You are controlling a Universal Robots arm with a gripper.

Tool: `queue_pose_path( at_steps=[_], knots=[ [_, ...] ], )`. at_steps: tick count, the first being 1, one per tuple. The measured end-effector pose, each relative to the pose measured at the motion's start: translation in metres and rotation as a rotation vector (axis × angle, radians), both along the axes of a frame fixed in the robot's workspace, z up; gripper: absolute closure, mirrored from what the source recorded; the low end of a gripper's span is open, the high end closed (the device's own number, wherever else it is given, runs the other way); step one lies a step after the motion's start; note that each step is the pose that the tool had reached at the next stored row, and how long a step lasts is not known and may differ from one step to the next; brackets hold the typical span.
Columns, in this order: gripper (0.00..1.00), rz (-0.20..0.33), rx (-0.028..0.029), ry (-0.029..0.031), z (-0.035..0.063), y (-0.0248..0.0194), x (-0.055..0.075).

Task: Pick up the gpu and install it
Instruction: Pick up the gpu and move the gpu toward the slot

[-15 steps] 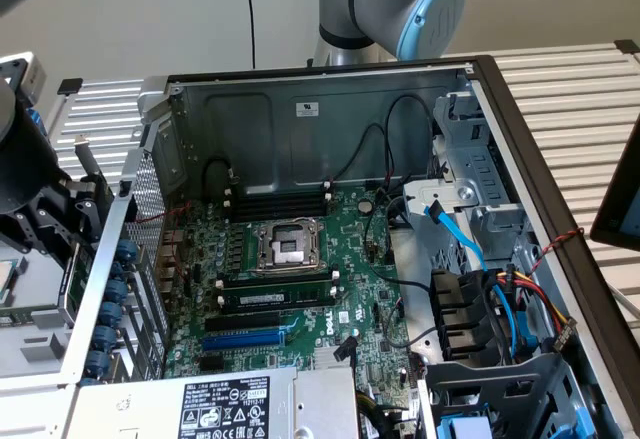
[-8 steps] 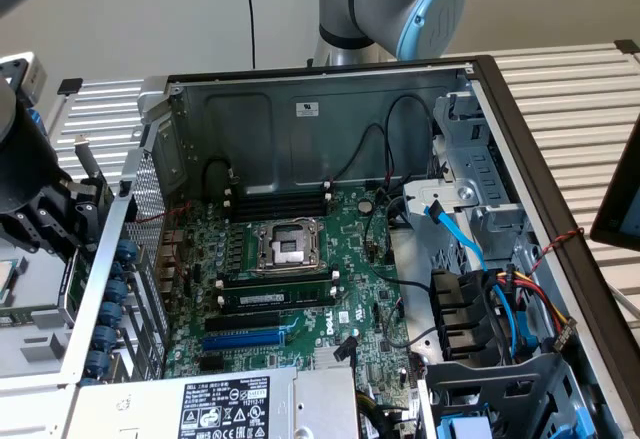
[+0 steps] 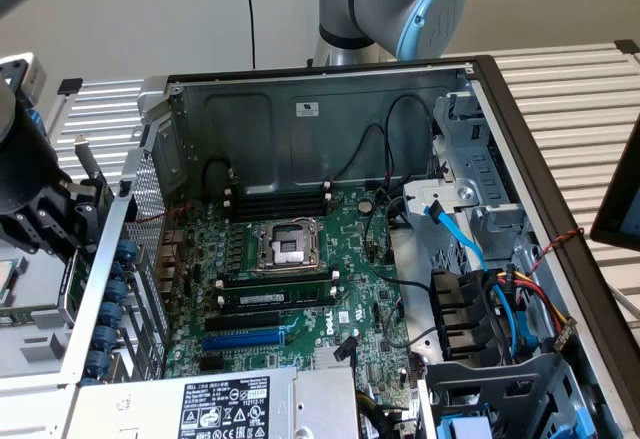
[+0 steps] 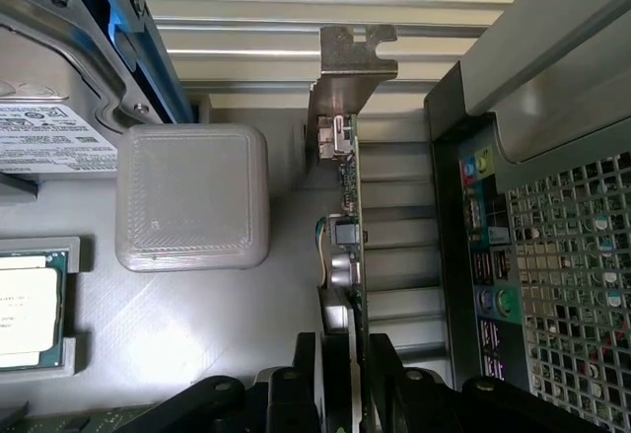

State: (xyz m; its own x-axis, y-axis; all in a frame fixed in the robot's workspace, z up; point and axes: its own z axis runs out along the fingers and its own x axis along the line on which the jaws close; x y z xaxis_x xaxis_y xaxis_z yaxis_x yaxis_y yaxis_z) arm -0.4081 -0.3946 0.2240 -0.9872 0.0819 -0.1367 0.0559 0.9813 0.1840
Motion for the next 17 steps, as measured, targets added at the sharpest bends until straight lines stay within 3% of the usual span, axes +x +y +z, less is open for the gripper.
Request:
queue_pose_path(
  at_steps=[7,10,17],
  knots=[
    [0.65,-0.003,-0.0001,0.0002,-0.0022,-0.0002,0.0],
    [0.73,-0.003,-0.0002,0.0002,-0.0022,-0.0001,0.0],
    [0.73,-0.003,0.0001,0.0004,-0.0024,-0.0001,-0.0004]
  ],
)
